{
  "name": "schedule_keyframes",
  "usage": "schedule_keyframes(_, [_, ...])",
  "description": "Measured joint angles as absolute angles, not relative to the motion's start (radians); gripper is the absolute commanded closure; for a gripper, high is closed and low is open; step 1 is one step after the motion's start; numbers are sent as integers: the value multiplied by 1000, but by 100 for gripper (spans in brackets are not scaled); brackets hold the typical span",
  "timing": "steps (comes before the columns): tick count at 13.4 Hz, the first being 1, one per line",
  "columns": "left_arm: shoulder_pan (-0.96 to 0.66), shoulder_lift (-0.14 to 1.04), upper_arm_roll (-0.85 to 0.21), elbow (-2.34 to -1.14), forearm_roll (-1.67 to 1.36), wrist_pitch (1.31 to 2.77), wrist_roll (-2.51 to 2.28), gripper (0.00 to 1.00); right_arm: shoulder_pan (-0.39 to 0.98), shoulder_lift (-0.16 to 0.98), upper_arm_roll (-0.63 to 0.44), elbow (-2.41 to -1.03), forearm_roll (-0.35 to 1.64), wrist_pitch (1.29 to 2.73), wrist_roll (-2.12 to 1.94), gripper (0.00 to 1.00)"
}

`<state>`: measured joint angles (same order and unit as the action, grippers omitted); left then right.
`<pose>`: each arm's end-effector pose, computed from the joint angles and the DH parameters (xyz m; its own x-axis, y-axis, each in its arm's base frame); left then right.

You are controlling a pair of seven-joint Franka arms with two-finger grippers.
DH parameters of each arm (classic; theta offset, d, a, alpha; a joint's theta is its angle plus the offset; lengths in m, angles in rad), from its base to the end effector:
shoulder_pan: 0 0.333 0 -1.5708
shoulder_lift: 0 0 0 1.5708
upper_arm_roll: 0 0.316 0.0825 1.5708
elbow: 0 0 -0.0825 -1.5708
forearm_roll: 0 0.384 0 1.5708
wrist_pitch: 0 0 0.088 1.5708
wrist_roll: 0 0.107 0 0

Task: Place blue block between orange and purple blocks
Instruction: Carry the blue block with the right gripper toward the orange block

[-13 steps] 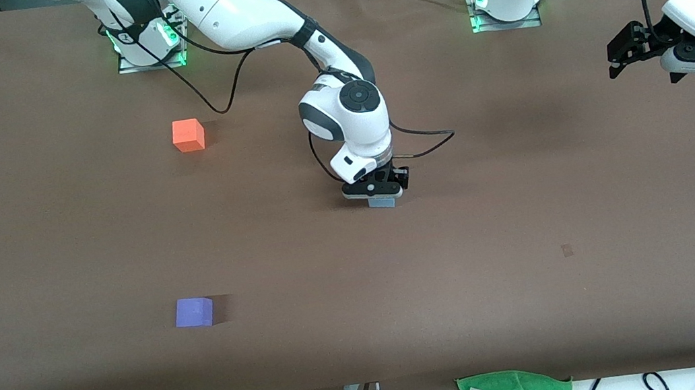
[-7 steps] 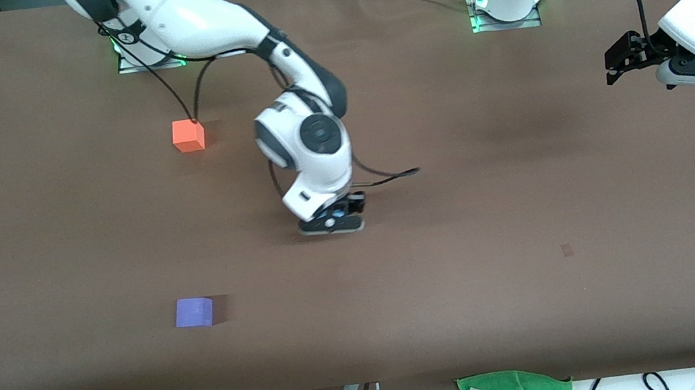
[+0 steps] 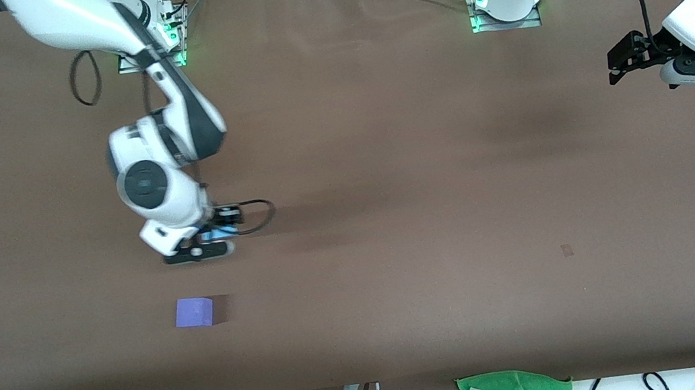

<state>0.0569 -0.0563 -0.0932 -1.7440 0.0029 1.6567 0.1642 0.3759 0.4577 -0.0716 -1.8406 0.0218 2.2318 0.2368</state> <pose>0.5399 -0.0205 0.5805 0.9795 -0.1991 -0.0321 -0.1993 -0.9799 -0.0029 0.6058 0.1939 0.2743 0.9965 0.0588 -0.0597 0.0607 -0.9977 0.0302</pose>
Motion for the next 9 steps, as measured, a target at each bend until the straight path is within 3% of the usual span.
schedule_keyframes(4, [60, -56, -93, -1744, 3, 1656, 164, 0, 333, 419, -70, -2060, 28, 2437, 184, 61])
schedule_keyframes(9, [60, -55, -95, -1740, 3, 1656, 164, 0, 327, 416, -69, -2105, 47, 2491, 183, 57])
